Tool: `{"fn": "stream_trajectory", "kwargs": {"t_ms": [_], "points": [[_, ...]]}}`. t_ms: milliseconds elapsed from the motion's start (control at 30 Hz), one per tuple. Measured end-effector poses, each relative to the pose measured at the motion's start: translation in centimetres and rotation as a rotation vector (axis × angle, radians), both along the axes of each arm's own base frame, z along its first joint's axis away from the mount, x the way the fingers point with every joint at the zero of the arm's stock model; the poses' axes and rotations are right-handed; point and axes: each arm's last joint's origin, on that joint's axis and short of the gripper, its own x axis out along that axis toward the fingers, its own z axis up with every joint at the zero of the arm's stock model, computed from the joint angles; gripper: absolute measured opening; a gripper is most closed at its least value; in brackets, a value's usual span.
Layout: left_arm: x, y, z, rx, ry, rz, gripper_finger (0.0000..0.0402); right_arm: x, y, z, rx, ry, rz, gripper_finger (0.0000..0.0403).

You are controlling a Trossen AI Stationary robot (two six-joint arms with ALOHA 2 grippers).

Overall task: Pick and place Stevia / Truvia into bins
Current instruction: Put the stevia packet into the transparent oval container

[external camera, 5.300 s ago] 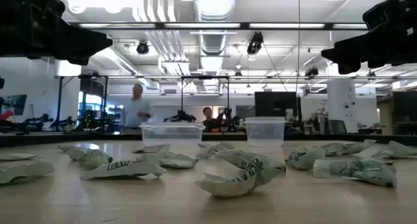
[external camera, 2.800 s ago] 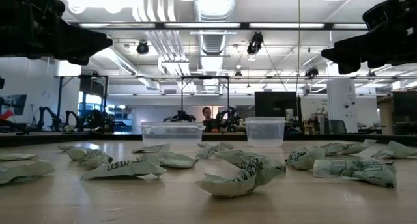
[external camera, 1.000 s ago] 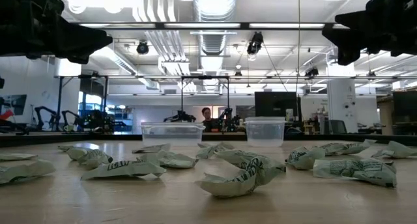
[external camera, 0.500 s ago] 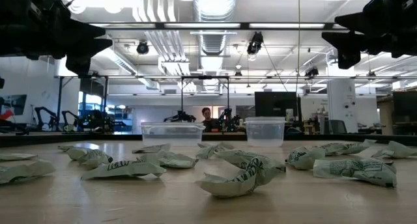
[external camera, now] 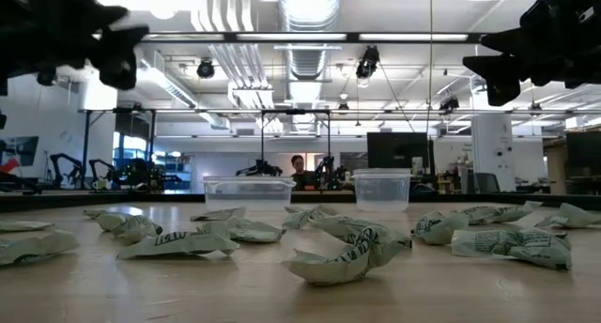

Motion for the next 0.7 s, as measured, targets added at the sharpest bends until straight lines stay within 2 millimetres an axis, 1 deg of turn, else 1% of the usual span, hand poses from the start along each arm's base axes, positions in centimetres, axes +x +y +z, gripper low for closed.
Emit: {"fn": "stream_trajectory", "kwargs": {"t_ms": [67,200,300,367,433,533,700], "points": [[0.2,-0.1,0.7,0.053,-0.021,-0.027,0.0146,0.0,0.0,0.0,-0.027,-0.001,-0.002,0.0198],[0.8,-0.1,1.7,0.153,-0.038,-0.014,0.0146,0.0,0.0,0.0,-0.027,0.004,-0.002,0.0199],[1.6,-0.2,2.3,0.263,-0.091,0.001,0.0146,0.1,0.0,-0.1,-0.025,0.012,-0.002,0.0198],[2.0,-0.3,2.8,0.306,-0.140,-0.029,0.0146,0.2,0.0,-0.2,-0.023,0.024,-0.002,0.0199],[2.4,-0.5,3.3,0.301,-0.181,-0.094,0.0146,0.3,0.0,-0.3,-0.021,0.040,0.003,0.0198],[3.6,-0.7,3.6,0.285,-0.113,-0.133,0.0146,0.5,-0.1,-0.6,-0.023,0.069,0.007,0.0198],[6.7,-1.5,3.9,0.339,0.111,-0.129,0.0146,0.8,0.0,-0.9,-0.075,0.104,0.062,0.0198]]}}
